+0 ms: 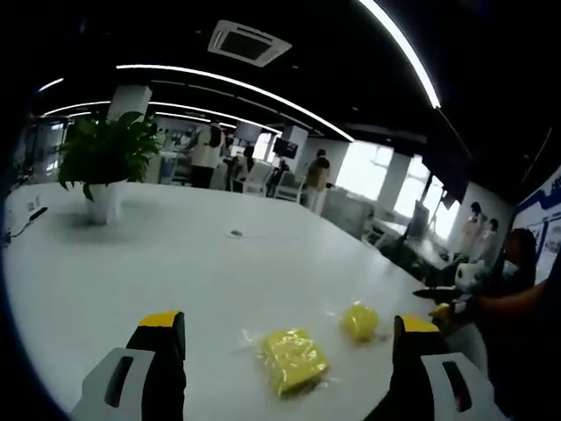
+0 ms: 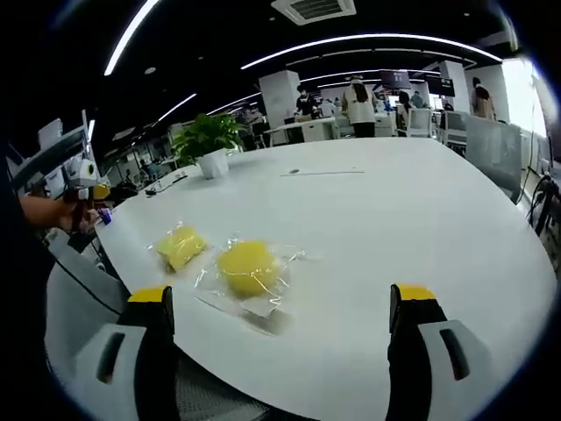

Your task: Compare the silicone blocks by pressing each to a similar depth, holding the contact briefly, and releasing to observe deformation and rebound differences across the visible hardness samples.

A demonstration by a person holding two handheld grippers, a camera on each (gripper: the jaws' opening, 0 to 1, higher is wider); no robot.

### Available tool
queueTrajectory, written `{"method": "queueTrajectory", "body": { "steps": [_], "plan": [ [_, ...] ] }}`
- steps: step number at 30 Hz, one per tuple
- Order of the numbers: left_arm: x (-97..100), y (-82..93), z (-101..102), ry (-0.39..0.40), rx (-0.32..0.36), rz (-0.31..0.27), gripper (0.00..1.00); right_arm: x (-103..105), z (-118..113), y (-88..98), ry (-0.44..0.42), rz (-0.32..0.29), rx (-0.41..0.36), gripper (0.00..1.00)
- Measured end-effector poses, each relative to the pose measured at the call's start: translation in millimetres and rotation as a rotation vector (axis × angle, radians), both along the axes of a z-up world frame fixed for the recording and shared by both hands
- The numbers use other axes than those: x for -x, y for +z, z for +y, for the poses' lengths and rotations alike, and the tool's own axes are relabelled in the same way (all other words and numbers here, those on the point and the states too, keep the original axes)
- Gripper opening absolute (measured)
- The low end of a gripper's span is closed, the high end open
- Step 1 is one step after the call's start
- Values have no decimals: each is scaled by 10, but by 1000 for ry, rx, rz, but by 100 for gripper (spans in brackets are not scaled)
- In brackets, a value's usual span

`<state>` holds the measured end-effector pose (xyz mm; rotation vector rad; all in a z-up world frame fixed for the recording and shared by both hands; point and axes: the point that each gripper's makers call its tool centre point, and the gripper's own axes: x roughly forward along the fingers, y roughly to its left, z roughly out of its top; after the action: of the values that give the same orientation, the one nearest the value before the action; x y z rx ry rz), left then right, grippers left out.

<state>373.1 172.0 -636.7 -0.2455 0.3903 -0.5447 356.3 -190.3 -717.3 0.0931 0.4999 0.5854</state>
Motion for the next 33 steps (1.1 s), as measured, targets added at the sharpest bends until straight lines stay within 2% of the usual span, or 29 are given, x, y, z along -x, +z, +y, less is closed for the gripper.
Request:
{"method": "queueTrajectory", "body": {
  "steps": [3, 6, 7, 8, 10, 15, 19, 22, 26, 32, 33],
  "plan": [
    [-90, -18, -118, -20, 6, 6, 99, -7, 0, 5, -3, 0, 1, 96],
    [-167, -92, -317, -52, 10, 36, 97, -18, -14, 6, -5, -1, 2, 96],
    [-156, -149, -401, -84, 2, 62, 97, -22, -19, 7, -5, -1, 2, 96],
    [-141, -251, -528, -128, -8, 112, 98, -26, -19, 14, -6, -2, 0, 96],
    [-125, -368, -752, -179, 42, 204, 100, -37, -23, -4, -8, 2, 0, 96],
    [-236, -414, -1060, -235, 55, 197, 97, -52, -19, -7, -12, 5, -5, 96],
    [-325, -477, -1282, -270, 84, 231, 95, -39, -7, -10, -10, 4, -8, 96],
    [-410, -481, -1404, -273, 121, 247, 93, -8, 20, -10, -7, 8, -11, 96],
    [-547, -528, -1532, -259, 134, 258, 88, 23, 51, -12, -6, 13, -16, 96],
    [-720, -688, -1662, -226, 171, 328, 85, 37, 28, -8, -20, 12, -20, 96],
    [-723, -732, -1683, -226, 179, 357, 85, 38, 19, -19, -21, 13, -20, 96]
  ]
}}
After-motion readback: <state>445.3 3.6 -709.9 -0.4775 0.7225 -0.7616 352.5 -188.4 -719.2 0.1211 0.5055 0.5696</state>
